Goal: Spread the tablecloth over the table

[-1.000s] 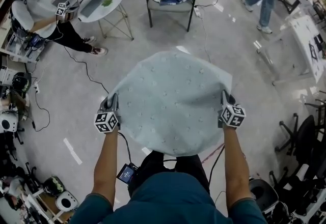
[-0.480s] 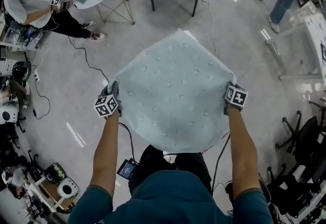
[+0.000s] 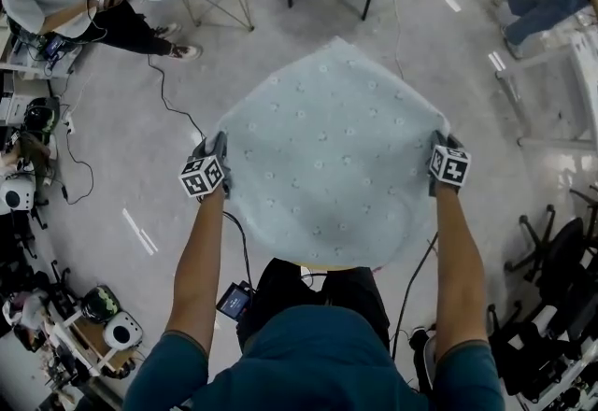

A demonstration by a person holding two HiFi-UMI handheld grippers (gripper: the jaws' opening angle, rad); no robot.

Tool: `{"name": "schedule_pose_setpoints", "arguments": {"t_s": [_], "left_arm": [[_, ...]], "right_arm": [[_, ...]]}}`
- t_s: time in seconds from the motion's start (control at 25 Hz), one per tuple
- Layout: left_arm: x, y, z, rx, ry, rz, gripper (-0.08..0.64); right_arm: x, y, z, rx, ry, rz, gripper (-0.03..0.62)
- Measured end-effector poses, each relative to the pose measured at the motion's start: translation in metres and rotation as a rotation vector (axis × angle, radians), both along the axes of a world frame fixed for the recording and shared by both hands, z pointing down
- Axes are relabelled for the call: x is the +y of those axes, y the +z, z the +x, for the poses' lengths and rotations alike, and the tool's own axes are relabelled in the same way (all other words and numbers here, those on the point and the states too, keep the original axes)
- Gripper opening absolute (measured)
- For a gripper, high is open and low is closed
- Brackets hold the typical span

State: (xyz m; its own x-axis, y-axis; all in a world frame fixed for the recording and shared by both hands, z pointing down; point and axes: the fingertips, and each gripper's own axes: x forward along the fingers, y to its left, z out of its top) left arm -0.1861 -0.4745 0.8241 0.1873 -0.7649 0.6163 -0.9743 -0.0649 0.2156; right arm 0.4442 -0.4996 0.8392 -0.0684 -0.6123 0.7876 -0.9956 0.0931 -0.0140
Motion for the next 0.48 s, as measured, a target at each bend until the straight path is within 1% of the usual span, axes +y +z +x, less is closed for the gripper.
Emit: {"name": "schedule_pose_setpoints", "arguments": {"t_s": [0.12, 0.2, 0.28, 0.36, 0.44, 0.48], "left_arm": [[0.008, 0.023, -0.005, 0.017, -0.021, -0.052, 0.077], [0.013, 0.035, -0.009, 0.036, -0.041, -0.079, 0.090], [0.017, 0.040, -0.011, 0.045, -0.054, -0.085, 0.107], [0.019, 0.040, -0.013, 0.039, -0.062, -0.082, 0.122], [0.023, 0.042, -0.013, 0.016, -0.066, -0.090, 0.166], [0.026, 0.043, -0.014, -0.001, -0.061, -0.100, 0.220]], "right_arm": [[0.006, 0.006, 0.003, 0.006, -0.019, -0.009, 0.077], [0.012, 0.010, 0.005, 0.022, -0.009, -0.013, 0.097], [0.019, 0.013, 0.010, 0.053, 0.012, -0.022, 0.118], [0.027, 0.014, 0.016, 0.081, 0.030, -0.026, 0.145], [0.034, 0.014, 0.023, 0.115, 0.036, -0.028, 0.162], [0.038, 0.013, 0.025, 0.130, 0.037, -0.030, 0.167]]}}
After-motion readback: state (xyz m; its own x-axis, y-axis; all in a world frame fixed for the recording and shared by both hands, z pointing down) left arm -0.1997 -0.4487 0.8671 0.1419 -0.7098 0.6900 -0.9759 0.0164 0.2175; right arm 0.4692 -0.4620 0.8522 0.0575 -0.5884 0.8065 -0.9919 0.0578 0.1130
